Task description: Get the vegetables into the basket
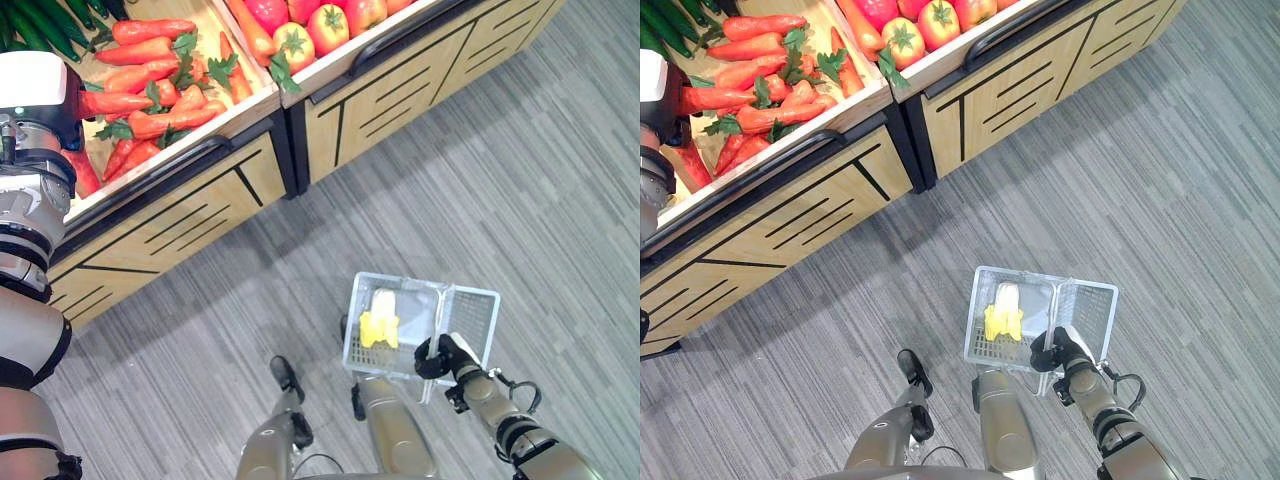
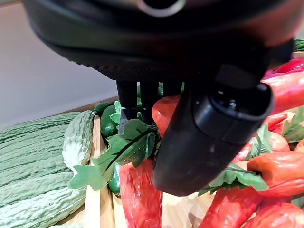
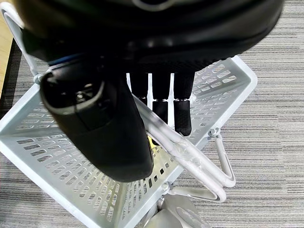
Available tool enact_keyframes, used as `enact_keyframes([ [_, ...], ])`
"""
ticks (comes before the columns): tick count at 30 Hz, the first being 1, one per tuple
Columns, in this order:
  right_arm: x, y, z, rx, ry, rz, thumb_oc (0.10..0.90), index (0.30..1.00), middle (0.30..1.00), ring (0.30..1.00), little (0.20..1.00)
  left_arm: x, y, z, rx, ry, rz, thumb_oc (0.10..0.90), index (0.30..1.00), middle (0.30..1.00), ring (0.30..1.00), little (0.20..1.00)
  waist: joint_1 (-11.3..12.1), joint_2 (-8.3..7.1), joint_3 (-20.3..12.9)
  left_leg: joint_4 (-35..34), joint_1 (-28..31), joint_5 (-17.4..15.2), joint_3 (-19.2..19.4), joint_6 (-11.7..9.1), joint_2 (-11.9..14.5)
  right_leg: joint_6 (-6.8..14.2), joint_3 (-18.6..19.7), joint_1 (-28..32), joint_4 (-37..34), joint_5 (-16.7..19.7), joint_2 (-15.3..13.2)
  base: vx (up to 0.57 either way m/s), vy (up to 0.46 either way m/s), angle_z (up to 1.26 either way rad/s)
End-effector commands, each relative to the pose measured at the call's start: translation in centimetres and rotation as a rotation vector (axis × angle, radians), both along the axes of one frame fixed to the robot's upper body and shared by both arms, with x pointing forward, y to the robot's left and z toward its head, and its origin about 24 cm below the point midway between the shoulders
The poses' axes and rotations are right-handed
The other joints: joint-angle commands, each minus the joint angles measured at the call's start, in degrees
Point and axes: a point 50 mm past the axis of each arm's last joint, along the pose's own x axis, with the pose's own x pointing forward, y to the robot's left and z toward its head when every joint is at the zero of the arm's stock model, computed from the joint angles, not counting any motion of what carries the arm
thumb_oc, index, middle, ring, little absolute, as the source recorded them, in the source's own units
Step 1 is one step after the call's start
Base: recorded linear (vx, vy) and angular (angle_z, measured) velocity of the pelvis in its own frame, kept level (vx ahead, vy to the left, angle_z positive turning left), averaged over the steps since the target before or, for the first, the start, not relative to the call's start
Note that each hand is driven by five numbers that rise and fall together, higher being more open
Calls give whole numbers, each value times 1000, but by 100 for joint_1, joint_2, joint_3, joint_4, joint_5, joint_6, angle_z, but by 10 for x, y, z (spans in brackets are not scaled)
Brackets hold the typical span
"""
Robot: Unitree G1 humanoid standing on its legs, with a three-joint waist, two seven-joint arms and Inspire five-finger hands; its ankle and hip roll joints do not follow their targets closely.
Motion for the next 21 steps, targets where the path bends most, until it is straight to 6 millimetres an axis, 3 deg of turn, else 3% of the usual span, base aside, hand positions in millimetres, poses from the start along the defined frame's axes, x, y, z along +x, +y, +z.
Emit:
enact_keyframes([
  [1,-70,-18,-33,-69,248,-16,400,300,300,300,300,-25,34,22,30,-50,142,400,300,300,300,300,86,-55,-419,14,-25,-202,-292,-63,-87,733,65,182,-123,-301,-194,0,0,0],
  [10,-80,-21,-37,-70,283,-32,400,300,300,300,300,-25,31,20,48,-52,105,400,300,300,300,300,168,-96,-556,14,337,-282,-372,-58,-74,713,-18,597,-123,-443,-211,0,1,4],
  [21,-100,-26,-43,-86,363,-49,400,300,300,300,300,-29,33,17,66,-29,84,400,300,300,300,300,271,-19,-814,14,1031,-421,-493,-25,-125,722,-157,1363,-123,-674,-269,-2,24,10],
])
